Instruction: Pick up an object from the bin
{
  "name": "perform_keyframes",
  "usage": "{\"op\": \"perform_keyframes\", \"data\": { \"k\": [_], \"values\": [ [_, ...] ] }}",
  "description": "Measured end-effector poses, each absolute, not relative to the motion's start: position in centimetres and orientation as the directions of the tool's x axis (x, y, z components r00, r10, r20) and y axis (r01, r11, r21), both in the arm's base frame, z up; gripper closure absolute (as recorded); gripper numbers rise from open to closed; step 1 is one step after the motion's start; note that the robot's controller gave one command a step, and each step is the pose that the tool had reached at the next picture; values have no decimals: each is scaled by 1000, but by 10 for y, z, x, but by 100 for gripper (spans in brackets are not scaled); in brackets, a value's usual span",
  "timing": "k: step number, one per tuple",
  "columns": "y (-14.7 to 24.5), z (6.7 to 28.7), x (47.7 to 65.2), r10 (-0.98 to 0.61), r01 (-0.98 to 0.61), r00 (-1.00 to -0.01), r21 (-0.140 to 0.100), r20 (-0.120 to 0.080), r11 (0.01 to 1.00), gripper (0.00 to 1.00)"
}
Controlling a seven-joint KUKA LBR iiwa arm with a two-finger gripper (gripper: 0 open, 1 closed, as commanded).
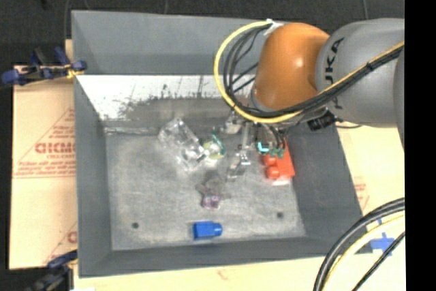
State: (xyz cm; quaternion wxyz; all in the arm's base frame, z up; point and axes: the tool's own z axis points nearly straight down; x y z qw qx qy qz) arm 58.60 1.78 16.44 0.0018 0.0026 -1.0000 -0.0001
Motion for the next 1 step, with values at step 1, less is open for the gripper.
{"op": "perform_keyframes", "data": {
  "k": [1],
  "values": [
    [57,138,614,-84,-84,-996,-1,-5,996,0]
  ]
}}
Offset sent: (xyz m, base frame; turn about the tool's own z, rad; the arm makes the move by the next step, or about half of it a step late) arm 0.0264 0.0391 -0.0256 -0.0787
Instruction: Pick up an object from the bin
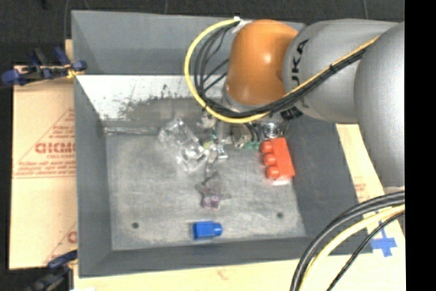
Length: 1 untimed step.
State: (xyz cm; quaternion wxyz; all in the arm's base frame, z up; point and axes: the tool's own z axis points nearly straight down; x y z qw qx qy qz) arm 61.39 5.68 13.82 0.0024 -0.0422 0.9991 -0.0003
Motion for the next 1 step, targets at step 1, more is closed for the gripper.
{"op": "perform_keyframes", "data": {
  "k": [1],
  "values": [
    [11,111,552,-251,-251,-968,-3,3,968,0]
  ]
}}
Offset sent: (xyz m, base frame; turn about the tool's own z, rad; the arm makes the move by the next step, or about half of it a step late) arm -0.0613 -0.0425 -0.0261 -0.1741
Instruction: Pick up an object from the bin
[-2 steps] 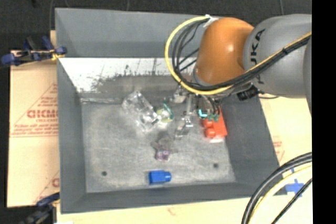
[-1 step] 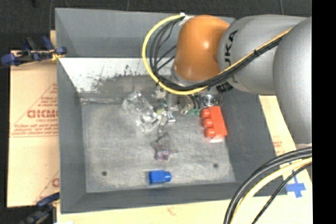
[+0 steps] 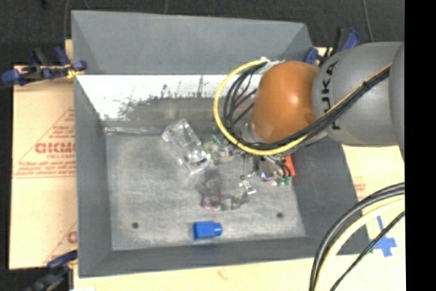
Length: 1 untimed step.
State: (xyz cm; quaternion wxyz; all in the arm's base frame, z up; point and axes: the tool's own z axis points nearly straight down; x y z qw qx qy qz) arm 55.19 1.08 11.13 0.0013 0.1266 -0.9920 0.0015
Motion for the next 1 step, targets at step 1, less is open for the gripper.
{"op": "perform_keyframes", "data": {
  "k": [1],
  "values": [
    [47,77,543,124,125,-992,-3,-7,992,0]
  ]
}}
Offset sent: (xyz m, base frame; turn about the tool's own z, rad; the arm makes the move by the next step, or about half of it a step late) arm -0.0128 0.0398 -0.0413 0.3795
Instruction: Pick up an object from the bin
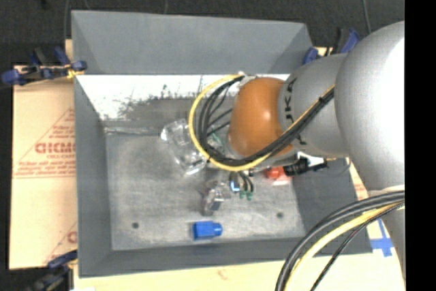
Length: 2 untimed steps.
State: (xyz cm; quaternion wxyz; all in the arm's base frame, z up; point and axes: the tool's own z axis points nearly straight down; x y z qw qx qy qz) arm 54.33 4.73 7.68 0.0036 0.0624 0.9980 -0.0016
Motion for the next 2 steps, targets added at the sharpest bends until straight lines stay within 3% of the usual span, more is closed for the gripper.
{"op": "perform_keyframes", "data": {
  "k": [1,2],
  "values": [
    [41,75,565,20,20,-1000,1,9,1000,0],
    [42,80,568,20,20,-1000,2,1,1000,100]
  ]
}}
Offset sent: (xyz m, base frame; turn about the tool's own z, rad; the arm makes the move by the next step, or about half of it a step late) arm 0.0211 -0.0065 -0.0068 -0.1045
